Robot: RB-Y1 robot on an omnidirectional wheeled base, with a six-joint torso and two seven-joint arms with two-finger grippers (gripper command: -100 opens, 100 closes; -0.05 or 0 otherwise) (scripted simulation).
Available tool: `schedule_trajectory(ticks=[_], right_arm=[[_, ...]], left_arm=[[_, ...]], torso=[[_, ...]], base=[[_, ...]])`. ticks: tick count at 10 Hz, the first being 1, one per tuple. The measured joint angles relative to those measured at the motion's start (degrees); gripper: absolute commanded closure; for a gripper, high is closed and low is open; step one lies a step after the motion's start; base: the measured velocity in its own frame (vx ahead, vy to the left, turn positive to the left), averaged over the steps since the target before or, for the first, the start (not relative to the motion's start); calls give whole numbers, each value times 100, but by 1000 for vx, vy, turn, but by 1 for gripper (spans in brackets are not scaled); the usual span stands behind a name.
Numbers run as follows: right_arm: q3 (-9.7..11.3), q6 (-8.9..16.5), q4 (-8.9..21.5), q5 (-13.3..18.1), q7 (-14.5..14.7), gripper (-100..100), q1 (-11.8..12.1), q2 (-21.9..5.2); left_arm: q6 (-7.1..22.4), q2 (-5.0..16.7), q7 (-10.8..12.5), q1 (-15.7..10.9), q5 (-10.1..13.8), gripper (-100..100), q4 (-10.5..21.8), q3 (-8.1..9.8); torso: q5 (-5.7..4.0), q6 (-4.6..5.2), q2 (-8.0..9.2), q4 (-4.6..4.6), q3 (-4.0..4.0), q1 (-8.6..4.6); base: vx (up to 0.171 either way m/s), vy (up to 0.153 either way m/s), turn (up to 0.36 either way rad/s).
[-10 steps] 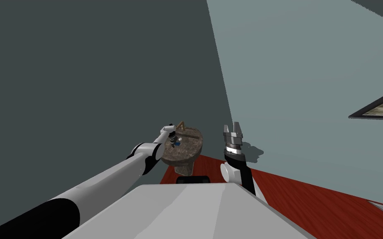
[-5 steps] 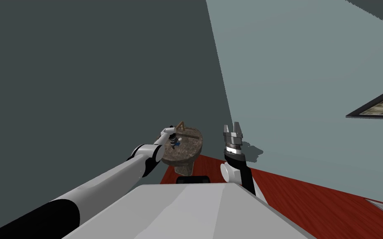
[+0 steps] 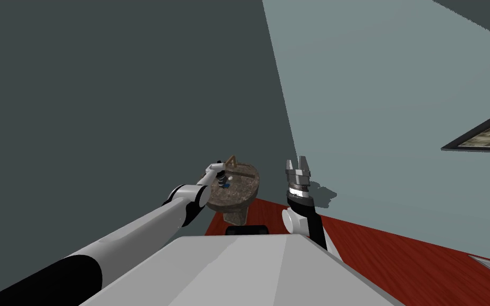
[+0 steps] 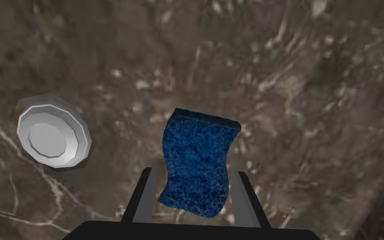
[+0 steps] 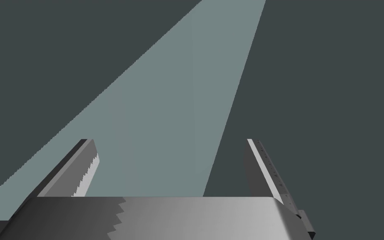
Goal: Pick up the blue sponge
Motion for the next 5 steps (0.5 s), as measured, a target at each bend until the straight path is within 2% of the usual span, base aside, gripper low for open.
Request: schedule_trajectory(ticks=[1, 2, 4, 5], right_arm=[[0, 0, 0, 0, 0, 0, 0, 0], [0, 0, 0, 0, 0, 0, 0, 0], [0, 0, 0, 0, 0, 0, 0, 0], [0, 0, 0, 0, 0, 0, 0, 0]], left_arm=[[0, 0, 0, 0, 0, 100, 0, 0], [6, 21, -3, -116, 5, 100, 118, 11], [198, 59, -9, -123, 12, 100, -68, 25], [219, 64, -10, -132, 12, 0, -73, 27]], torso=[[0, 0, -1, 0, 0, 0], [-2, 0, -5, 1, -2, -2], [-2, -1, -1, 1, 0, -2], [0, 0, -1, -2, -1, -1]], base=[[12, -2, 22], [0, -6, 17], [1, -2, 6], [0, 0, 0]])
